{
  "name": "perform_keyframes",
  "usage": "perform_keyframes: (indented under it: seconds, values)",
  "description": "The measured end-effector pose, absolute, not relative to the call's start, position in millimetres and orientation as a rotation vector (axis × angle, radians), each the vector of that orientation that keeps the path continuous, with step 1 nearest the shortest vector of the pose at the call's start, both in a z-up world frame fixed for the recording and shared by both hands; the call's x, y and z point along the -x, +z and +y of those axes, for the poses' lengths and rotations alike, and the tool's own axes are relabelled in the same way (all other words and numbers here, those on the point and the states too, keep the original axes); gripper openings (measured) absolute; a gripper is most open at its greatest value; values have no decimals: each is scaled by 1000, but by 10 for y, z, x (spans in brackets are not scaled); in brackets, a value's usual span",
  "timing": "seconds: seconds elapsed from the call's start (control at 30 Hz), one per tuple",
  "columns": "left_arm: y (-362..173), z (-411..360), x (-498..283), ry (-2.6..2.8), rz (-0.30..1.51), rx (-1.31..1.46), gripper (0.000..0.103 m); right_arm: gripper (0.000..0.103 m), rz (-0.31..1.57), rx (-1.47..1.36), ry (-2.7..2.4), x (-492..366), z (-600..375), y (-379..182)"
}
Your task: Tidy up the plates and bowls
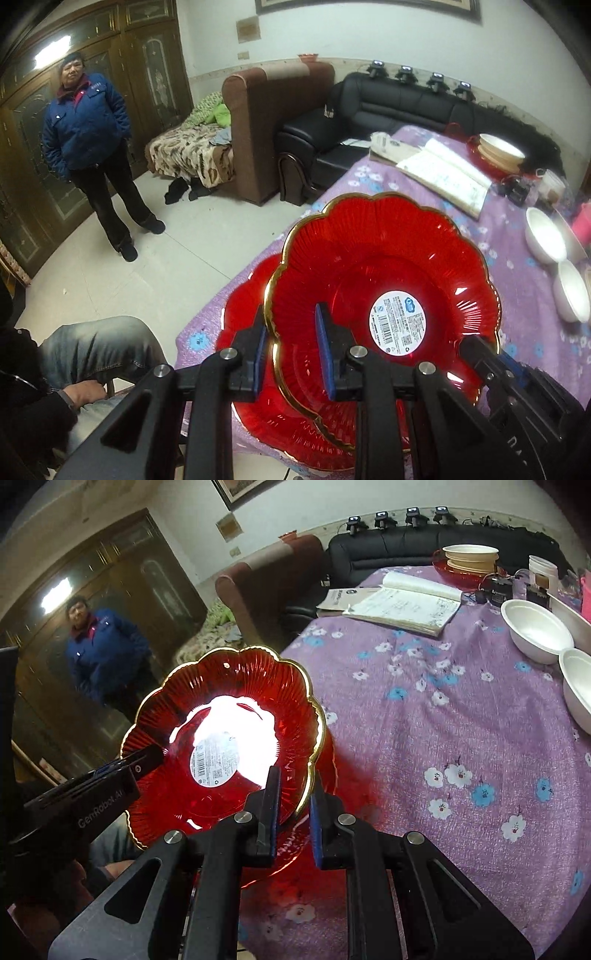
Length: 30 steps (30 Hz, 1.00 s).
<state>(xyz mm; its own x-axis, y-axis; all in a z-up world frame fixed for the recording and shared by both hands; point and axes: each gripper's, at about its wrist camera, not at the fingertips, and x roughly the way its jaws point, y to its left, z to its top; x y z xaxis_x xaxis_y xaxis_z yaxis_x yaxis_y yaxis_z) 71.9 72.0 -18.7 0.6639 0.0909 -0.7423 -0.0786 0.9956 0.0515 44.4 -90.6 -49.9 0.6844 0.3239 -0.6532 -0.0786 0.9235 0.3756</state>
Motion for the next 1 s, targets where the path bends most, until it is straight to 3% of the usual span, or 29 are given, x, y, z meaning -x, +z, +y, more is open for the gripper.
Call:
perform_keyframes:
  seconds: [0.4, 0.57, 0.63, 1.0]
  values:
    - [-406, 909, -731, 69, 910, 12, 25, 13, 830, -260, 192, -515, -755, -627]
    - [-417, 924, -737, 131, 885, -50, 24, 14, 756, -114, 136, -494, -611, -585]
    - [-408, 968, -735, 146, 881, -47, 24, 20, 760, -30, 129, -521, -501, -614]
    - [-250, 895, -654, 88, 850, -14, 24, 20, 721, -162, 92, -515, -1173, -413]
